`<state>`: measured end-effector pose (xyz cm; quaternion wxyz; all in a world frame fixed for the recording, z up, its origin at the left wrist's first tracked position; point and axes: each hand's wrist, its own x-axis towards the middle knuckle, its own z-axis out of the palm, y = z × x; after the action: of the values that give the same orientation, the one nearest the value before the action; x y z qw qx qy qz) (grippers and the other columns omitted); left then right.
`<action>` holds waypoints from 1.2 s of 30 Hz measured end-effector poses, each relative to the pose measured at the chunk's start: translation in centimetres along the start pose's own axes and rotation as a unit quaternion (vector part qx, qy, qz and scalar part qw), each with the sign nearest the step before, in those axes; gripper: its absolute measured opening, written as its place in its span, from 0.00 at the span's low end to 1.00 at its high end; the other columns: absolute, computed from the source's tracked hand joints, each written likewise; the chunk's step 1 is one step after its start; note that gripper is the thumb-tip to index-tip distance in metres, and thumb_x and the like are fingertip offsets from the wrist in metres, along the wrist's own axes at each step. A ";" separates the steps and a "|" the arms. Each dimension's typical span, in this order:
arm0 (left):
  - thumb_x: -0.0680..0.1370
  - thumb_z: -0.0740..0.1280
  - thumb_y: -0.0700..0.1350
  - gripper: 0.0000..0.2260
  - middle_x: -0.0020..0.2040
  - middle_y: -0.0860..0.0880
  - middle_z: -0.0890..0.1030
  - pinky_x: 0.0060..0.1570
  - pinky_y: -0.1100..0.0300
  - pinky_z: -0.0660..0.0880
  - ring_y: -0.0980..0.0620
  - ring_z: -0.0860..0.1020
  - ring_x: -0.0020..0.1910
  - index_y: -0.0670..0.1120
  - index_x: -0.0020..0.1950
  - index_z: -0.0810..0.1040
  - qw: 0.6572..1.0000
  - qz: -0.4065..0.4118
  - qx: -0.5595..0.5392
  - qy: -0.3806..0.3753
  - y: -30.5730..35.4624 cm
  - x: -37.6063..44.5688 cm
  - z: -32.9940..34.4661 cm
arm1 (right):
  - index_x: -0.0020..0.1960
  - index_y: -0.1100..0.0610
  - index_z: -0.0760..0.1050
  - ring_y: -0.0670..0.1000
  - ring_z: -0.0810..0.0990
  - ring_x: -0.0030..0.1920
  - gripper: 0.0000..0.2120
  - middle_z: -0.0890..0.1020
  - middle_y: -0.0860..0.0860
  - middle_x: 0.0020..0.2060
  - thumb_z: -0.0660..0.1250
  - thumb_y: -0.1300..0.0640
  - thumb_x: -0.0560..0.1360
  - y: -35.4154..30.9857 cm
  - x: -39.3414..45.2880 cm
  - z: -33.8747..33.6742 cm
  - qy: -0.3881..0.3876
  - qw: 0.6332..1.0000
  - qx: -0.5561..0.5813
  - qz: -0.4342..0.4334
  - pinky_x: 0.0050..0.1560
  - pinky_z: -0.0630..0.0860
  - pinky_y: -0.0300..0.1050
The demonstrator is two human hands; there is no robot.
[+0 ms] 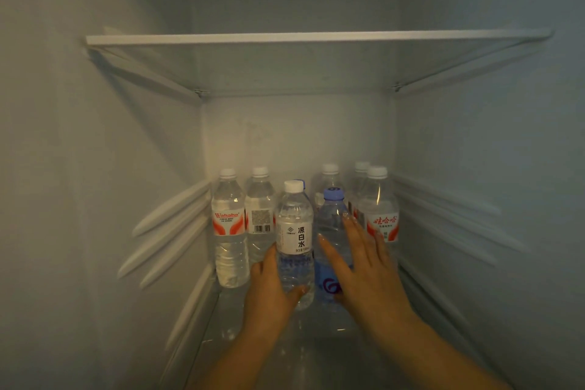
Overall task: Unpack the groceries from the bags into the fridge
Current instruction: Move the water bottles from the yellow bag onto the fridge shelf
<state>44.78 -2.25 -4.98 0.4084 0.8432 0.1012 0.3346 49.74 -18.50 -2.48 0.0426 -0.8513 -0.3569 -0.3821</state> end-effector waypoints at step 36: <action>0.64 0.78 0.52 0.43 0.65 0.55 0.70 0.64 0.53 0.69 0.55 0.68 0.64 0.59 0.72 0.58 0.996 0.055 0.063 0.000 4.8 -3.2 -3.1 | 0.73 0.56 0.62 0.65 0.63 0.71 0.51 0.63 0.62 0.71 0.80 0.45 0.57 2.8 -2.0 -4.8 0.016 0.999 0.035 0.016 0.65 0.51 0.62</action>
<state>39.83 -4.86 -1.49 0.3355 0.8716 0.0750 0.3495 47.69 -23.34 0.10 0.0846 -0.8487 -0.3556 -0.3822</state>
